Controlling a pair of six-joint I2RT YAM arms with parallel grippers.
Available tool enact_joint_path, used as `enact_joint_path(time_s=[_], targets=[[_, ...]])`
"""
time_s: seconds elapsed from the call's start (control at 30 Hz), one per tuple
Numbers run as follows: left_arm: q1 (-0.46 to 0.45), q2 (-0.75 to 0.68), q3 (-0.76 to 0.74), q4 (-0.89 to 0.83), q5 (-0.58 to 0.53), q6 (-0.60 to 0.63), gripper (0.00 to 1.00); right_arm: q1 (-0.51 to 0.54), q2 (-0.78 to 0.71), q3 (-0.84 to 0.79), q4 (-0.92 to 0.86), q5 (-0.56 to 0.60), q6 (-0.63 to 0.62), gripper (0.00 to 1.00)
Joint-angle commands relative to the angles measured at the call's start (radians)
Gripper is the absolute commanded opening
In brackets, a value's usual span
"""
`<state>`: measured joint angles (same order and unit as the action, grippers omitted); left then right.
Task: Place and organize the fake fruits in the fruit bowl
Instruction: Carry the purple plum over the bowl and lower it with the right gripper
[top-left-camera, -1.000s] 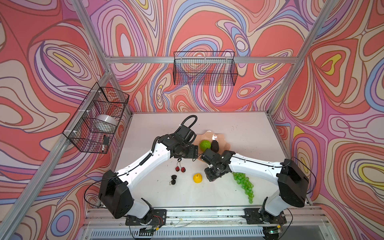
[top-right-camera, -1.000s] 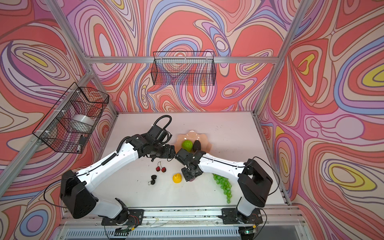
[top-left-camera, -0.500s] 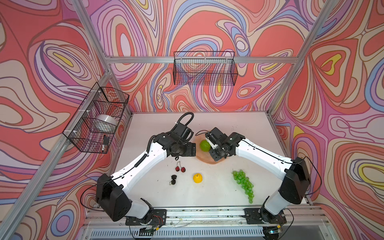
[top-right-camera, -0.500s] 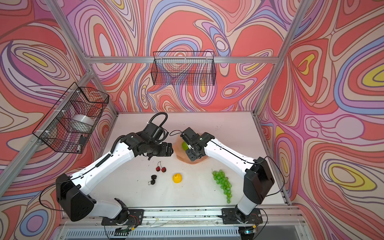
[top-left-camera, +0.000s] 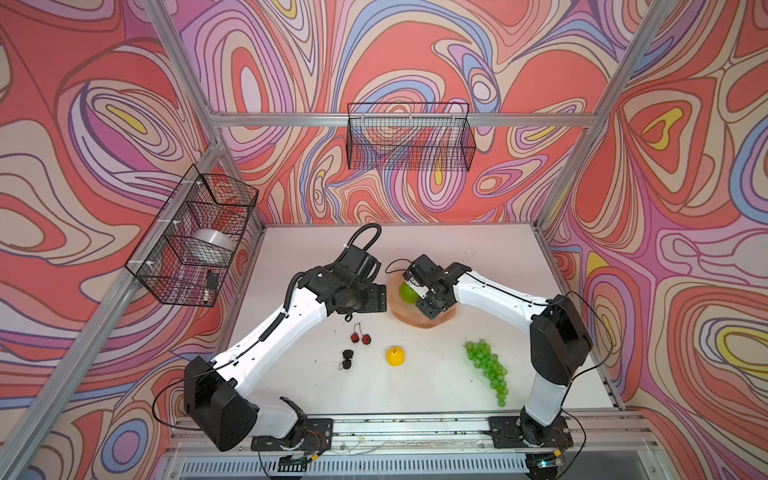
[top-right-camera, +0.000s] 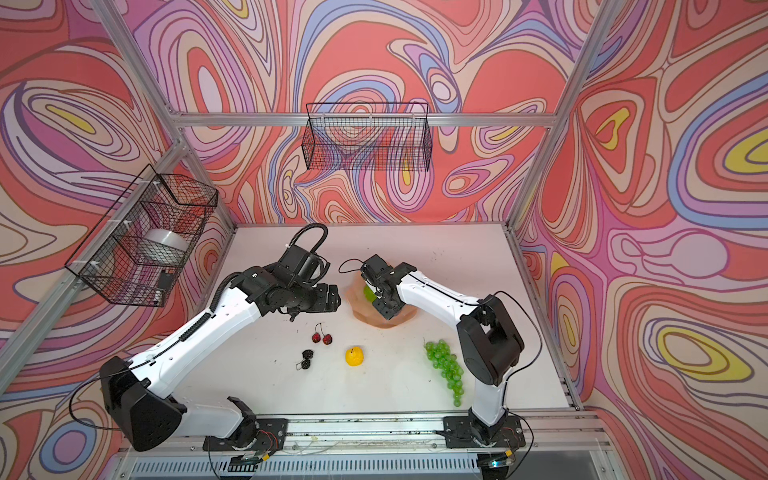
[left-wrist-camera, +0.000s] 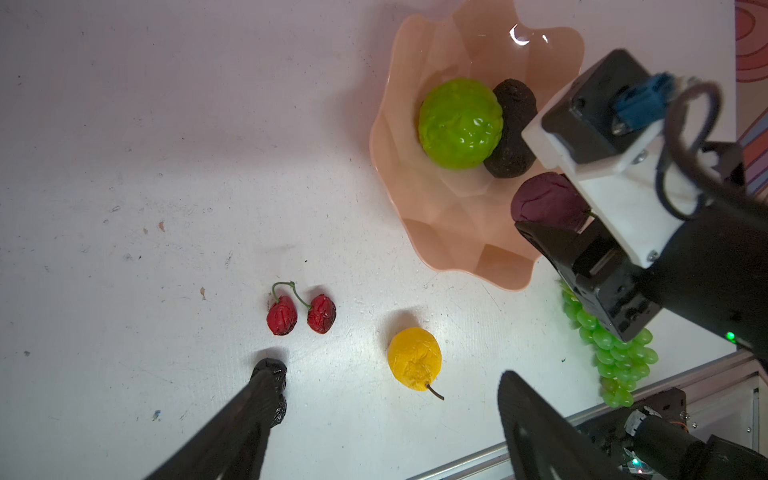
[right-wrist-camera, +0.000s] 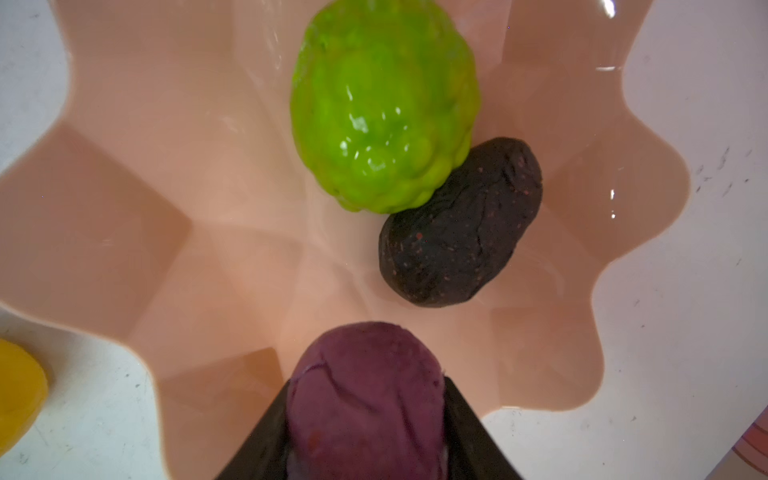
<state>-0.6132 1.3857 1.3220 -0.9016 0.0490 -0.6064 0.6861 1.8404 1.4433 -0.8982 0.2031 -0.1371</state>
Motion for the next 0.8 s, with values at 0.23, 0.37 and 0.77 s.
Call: enact_joint_path(time_s=[0.23,0.37,0.77], targets=[[0.013,0.006,-0.008,-0.022,-0.008,-0.011,0.87,-0.014,0.068,0.045,-0.006,-0.052,-0.061,0.48],[0.014,0.009,-0.006,-0.019,0.003,-0.012,0.87,-0.018,0.099,0.064,-0.023,-0.061,-0.071,0.48],[0.015,-0.004,-0.021,-0.018,-0.003,-0.011,0.87,-0.023,0.157,0.094,-0.03,-0.033,-0.067,0.57]])
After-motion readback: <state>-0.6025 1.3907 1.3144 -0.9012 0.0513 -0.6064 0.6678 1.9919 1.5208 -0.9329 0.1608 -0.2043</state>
